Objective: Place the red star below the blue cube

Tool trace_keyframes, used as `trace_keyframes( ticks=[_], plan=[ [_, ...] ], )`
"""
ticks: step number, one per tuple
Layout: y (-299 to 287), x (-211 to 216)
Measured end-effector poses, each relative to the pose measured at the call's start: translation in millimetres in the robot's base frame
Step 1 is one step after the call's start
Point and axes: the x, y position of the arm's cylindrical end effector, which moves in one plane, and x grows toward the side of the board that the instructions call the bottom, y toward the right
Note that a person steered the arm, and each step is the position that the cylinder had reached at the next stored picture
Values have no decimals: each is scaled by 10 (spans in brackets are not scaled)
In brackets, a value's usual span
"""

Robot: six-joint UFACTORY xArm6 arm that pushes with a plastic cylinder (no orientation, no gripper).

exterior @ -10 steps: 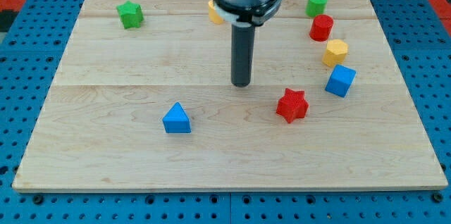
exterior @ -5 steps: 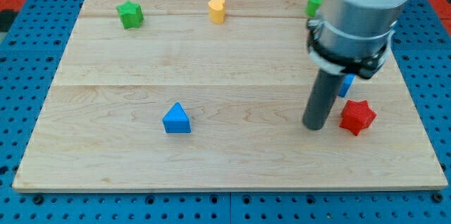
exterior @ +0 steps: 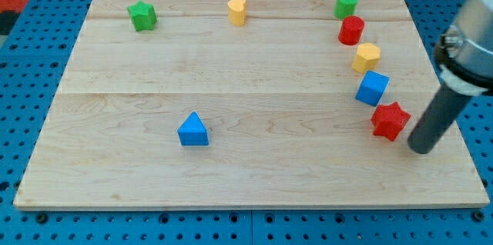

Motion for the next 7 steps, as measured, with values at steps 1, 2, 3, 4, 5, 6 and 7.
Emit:
trace_keyframes(
  ticks=[1, 2, 3, 4, 5, 6, 7],
  plan=[
    [74, -130],
    [24, -231],
    [-5, -231],
    [-74, -231],
    [-24, -361],
    [-155, -389],
    [-491, -365]
  ],
)
